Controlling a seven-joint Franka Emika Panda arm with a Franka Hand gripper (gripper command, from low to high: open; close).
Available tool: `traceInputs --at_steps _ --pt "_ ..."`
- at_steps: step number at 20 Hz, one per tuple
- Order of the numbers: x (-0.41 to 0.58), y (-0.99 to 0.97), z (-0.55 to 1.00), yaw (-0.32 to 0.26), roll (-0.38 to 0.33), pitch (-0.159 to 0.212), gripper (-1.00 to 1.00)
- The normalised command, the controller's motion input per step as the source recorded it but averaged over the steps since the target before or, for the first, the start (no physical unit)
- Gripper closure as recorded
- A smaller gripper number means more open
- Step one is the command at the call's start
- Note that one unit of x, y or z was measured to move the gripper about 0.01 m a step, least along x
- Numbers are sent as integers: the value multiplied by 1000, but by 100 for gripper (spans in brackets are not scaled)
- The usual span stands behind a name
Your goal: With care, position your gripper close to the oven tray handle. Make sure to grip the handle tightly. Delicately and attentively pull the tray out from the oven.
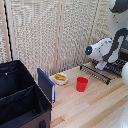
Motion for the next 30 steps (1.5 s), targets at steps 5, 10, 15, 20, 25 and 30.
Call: traceInputs --at_steps 5,10,15,20,25,30 --pt "0 -150 0 0 -14 11 100" --pt "0 -105 0 0 -30 8 100" --pt "0 -91 0 0 -18 14 100" --pt "11 -25 37 10 28 22 100" --pt "58 141 401 51 255 14 100" --pt "39 465 306 32 222 5 100"
